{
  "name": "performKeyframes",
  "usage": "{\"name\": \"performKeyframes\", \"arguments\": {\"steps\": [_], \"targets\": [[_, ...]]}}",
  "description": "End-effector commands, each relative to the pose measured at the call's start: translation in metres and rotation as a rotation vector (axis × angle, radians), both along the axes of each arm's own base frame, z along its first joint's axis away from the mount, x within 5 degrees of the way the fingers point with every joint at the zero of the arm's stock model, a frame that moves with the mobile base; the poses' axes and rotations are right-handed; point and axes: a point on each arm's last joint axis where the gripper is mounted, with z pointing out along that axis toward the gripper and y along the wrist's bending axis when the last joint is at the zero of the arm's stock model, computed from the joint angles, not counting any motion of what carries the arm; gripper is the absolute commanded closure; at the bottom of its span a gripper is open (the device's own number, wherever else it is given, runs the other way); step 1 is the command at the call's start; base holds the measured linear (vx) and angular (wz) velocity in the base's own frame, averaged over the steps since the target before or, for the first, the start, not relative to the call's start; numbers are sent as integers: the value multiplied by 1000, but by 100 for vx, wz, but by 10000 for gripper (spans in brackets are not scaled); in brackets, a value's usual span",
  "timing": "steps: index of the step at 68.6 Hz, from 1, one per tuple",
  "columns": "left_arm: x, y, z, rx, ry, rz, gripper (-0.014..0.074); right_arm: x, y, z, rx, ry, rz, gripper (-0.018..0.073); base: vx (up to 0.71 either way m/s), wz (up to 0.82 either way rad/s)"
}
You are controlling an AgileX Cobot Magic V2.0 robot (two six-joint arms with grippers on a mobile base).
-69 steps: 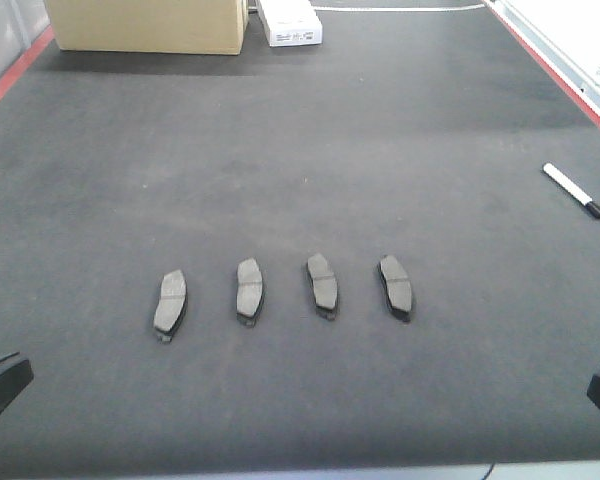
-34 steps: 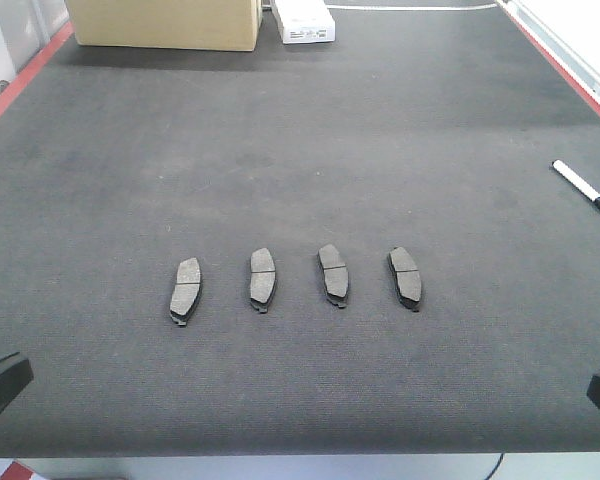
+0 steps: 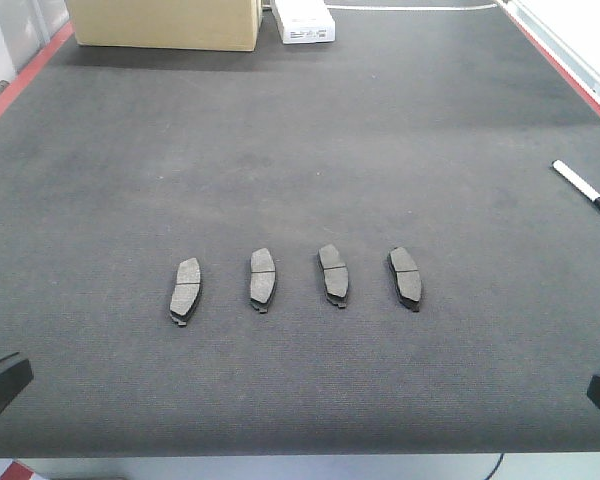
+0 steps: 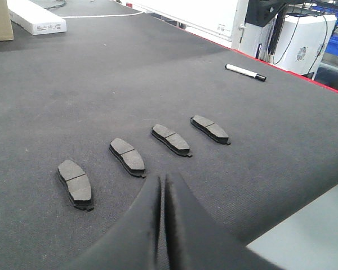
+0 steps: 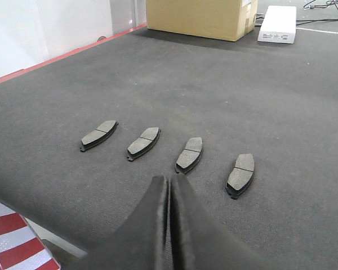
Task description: Move and align brake pads A on conveyor
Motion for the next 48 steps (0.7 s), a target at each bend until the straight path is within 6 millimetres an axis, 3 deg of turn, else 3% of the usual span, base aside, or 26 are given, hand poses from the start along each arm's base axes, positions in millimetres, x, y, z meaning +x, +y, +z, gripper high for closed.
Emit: {"name": "performKeyframes", "arguments": {"steps": [1,48], "targets": [[2,-1,13,-44,-73,-2,603,2,0,13,23,-83,-7,569,0,0],[1,-1,14,11,-122,-15,603,2,0,13,23,-83,-7,569,0,0]]}}
